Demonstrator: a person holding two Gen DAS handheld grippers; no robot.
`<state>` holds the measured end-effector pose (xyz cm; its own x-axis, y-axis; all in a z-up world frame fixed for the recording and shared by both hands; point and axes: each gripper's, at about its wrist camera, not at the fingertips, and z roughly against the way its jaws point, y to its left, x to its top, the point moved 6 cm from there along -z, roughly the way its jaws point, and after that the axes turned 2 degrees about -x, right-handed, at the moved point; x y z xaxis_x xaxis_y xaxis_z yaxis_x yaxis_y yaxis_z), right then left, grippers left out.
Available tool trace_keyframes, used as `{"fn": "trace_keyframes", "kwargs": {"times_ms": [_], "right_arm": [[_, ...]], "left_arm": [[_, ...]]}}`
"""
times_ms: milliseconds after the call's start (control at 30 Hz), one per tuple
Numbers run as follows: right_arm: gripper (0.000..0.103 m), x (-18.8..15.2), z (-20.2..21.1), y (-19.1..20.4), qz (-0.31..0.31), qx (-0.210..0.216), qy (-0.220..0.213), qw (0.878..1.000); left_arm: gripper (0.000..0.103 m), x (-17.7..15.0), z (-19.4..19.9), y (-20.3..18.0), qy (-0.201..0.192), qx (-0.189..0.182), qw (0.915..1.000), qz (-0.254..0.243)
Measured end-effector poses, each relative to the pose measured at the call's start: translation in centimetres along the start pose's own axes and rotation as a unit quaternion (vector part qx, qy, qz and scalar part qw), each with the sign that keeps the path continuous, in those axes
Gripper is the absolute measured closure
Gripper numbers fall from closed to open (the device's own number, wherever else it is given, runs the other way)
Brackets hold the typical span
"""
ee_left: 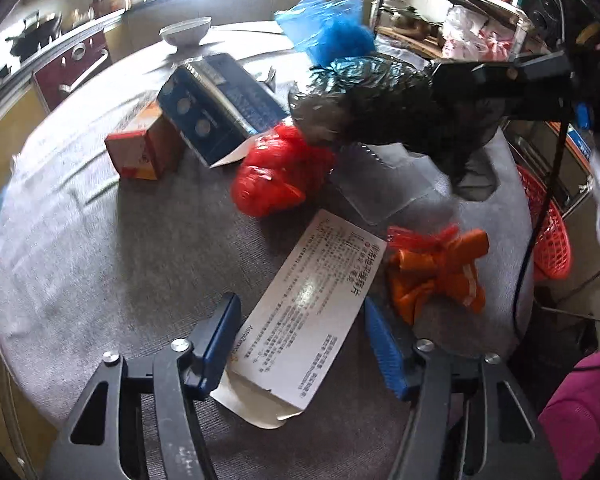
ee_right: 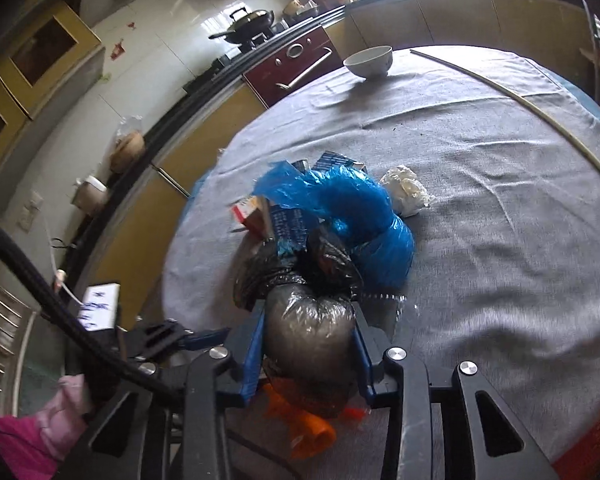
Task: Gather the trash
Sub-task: 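Grasp the white medicine box with the left tool while the right tool grasps the black bag, then carry the black bag to the red basket and open the right tool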
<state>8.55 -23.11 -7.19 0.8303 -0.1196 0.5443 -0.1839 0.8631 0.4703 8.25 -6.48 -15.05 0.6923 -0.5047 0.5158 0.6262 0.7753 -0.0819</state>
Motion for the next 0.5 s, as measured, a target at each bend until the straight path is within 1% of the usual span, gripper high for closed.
{"fn": "trace_keyframes", "kwargs": {"times_ms": [100, 167, 300, 367, 433, 500], "right_arm": [[0.063, -0.7, 1.4, -0.4, -0.024, 0.025, -0.002, 0.999], [0.063, -1.4, 2.4, -0.8, -0.04, 0.037, -0.005, 0.998], [0.063, -2.7, 5.2, -2.2, -0.075, 0.056, -0.028, 0.995], [0.063, -3.2, 6.6, -3.2, -0.094, 0.061, -0.04, 0.993], [0.063, -3.7, 7.6, -4.2, -0.108, 0.055, -0.049, 0.991], [0.063, -4.5, 8.1, -4.9, -0.096, 0.019, -0.052, 0.994]], "left_arm": [[0.047, -0.4, 0.2, -0.9, -0.002, 0.001, 1.0, -0.008], [0.05, -0.7, 0.6, -1.3, -0.004, 0.009, 0.9999, -0.01], [0.055, -1.0, 1.9, -1.6, -0.016, 0.02, 0.9997, 0.002], [0.056, -1.2, 2.8, -1.4, -0.021, 0.026, 0.9994, 0.009], [0.056, -1.4, 3.6, -1.1, -0.028, 0.03, 0.999, 0.019], [0.056, -1.5, 4.5, -0.8, -0.036, 0.032, 0.9985, 0.028]]}}
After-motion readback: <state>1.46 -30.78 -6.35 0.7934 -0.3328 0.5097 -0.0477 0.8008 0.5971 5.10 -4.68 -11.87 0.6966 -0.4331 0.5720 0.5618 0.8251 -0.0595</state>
